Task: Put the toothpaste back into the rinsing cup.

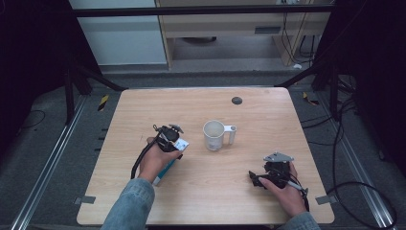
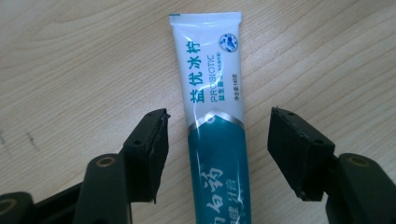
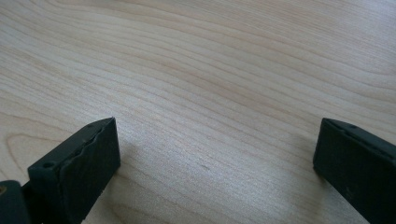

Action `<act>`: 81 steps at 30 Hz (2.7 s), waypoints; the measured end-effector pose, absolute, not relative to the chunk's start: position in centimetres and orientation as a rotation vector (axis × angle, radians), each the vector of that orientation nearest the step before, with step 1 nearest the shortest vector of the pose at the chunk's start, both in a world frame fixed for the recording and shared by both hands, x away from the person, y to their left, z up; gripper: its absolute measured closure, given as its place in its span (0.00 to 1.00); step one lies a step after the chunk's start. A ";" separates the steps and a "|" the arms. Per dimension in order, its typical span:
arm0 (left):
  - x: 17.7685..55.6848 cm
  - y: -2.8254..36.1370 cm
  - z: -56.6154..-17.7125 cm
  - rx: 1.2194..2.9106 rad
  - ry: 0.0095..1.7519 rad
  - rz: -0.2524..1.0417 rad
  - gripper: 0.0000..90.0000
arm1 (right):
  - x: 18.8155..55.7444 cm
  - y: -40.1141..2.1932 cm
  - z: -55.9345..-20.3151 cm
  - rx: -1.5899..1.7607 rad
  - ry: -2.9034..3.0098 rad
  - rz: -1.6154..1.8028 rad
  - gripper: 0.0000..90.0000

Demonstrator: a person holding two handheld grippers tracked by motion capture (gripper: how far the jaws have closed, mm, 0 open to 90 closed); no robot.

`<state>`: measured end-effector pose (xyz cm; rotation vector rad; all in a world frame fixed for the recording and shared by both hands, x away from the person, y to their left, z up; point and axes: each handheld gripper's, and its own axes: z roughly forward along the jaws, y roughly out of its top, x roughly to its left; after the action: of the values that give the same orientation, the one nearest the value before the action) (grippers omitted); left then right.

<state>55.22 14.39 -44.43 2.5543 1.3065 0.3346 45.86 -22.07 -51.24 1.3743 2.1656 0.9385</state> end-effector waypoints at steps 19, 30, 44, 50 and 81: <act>56.1 15.0 -46.2 2.552 1.353 0.275 0.50 | 45.9 -22.2 -51.3 1.348 2.168 0.931 0.01; 56.2 14.8 -46.4 2.540 1.351 0.263 0.54 | 45.9 -22.2 -51.3 1.354 2.169 0.935 0.01; 56.3 14.8 -46.5 2.537 1.349 0.254 0.58 | 45.8 -22.1 -51.2 1.373 2.170 0.942 0.01; 56.4 14.8 -46.6 2.532 1.353 0.246 0.59 | 45.9 -22.2 -51.3 1.349 2.168 0.932 0.01; 54.7 15.7 -44.8 2.474 1.319 0.272 0.86 | 45.9 -22.2 -51.3 1.349 2.176 0.937 0.01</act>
<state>54.67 15.72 -44.75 2.4744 1.3189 0.2717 45.90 -22.23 -51.28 1.3486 2.1757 0.9367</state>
